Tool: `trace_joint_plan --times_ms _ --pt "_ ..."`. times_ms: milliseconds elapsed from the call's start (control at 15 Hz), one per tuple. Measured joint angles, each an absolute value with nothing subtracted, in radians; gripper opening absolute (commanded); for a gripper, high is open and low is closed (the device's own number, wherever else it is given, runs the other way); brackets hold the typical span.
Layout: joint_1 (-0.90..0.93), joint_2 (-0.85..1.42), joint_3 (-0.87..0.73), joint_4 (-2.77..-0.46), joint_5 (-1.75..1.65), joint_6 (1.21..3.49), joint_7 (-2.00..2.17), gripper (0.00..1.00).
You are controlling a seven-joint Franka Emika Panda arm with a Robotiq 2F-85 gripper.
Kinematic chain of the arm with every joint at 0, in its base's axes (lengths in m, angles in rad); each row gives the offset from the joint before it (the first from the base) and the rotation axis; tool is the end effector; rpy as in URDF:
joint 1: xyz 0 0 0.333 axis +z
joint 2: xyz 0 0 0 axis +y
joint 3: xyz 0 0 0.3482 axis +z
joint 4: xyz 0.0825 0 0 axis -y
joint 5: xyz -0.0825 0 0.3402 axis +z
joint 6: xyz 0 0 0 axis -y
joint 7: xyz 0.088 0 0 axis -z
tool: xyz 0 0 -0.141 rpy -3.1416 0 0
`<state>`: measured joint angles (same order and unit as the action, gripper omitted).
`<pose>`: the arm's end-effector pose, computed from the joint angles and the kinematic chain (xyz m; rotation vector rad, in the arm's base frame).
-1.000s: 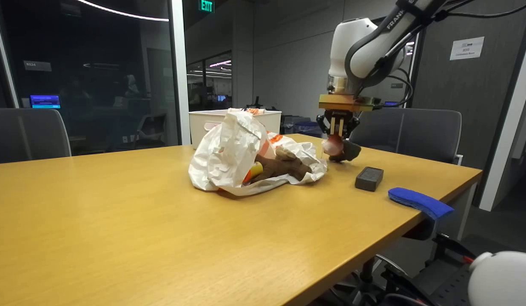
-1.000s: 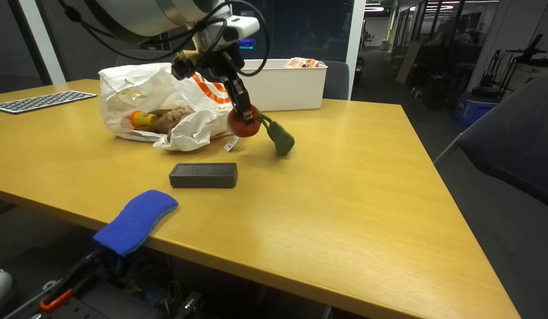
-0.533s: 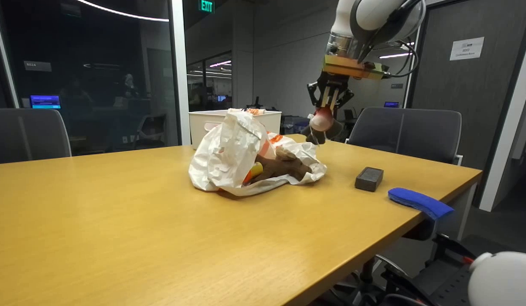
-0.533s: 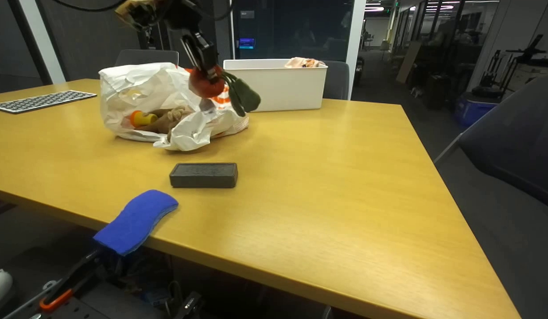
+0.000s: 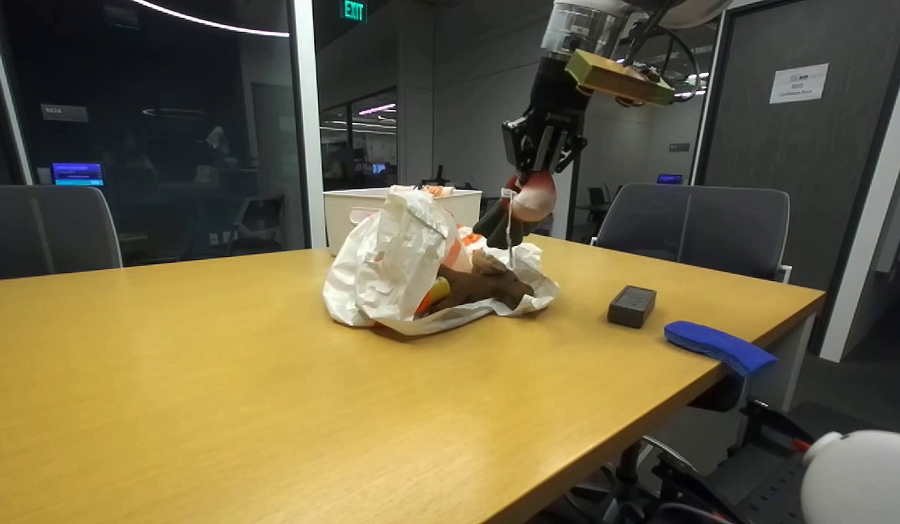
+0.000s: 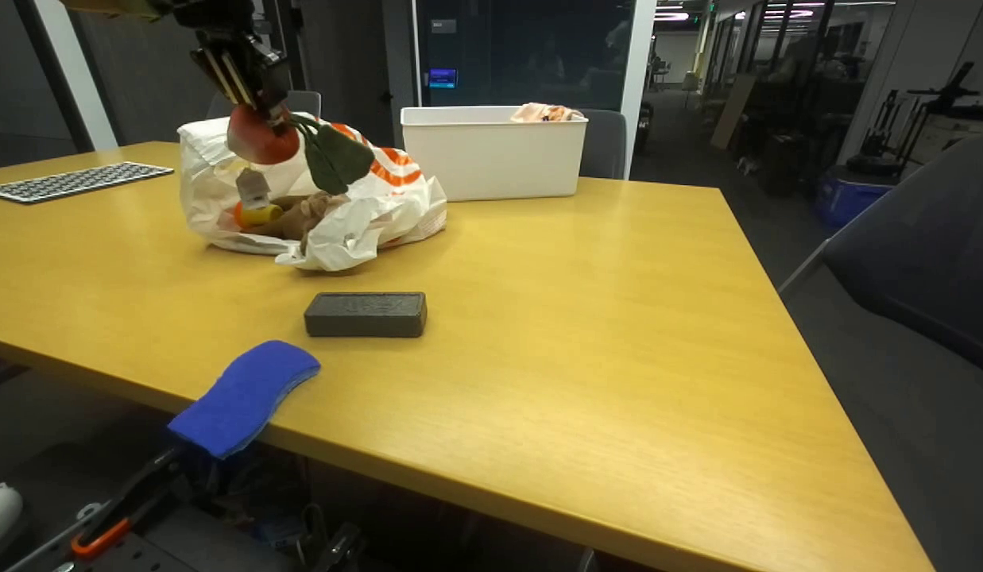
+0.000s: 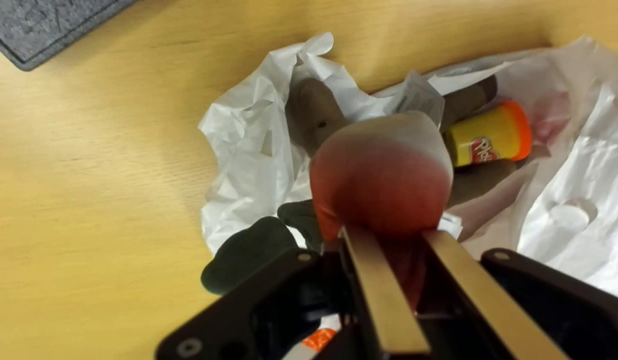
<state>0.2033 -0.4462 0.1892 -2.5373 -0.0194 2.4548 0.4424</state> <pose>0.3623 0.1549 0.4815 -3.0361 0.0616 -0.5599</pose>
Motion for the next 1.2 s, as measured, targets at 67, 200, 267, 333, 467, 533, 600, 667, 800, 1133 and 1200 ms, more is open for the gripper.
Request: trace_joint_plan --times_ms 67,200,267,333,467,533,600,667,800,1133,1200 --pt "0.211 -0.445 0.189 -2.539 -0.011 2.447 0.385 0.09" --pt "0.221 -0.434 0.193 -2.542 -0.009 2.436 0.289 0.09" --pt "0.228 -0.421 0.200 -2.544 -0.009 2.437 0.258 0.09" --pt "0.233 -0.401 0.211 -2.545 -0.009 2.442 0.235 0.09" --pt "0.236 -0.357 0.234 -2.542 -0.013 2.462 0.204 0.09" --pt "0.237 -0.332 0.247 -2.535 -0.015 2.469 0.190 0.09" --pt "0.238 -0.308 0.258 -2.528 -0.019 2.490 0.177 0.09" --pt "0.238 -0.287 0.269 -2.522 -0.031 2.527 0.168 0.09" --pt "0.238 -0.253 0.289 -2.513 -0.076 2.604 0.165 0.09" --pt "0.236 -0.180 0.303 -2.494 -0.151 2.733 0.137 0.09" --pt "0.234 -0.157 0.301 -2.490 -0.155 2.756 0.120 0.09"
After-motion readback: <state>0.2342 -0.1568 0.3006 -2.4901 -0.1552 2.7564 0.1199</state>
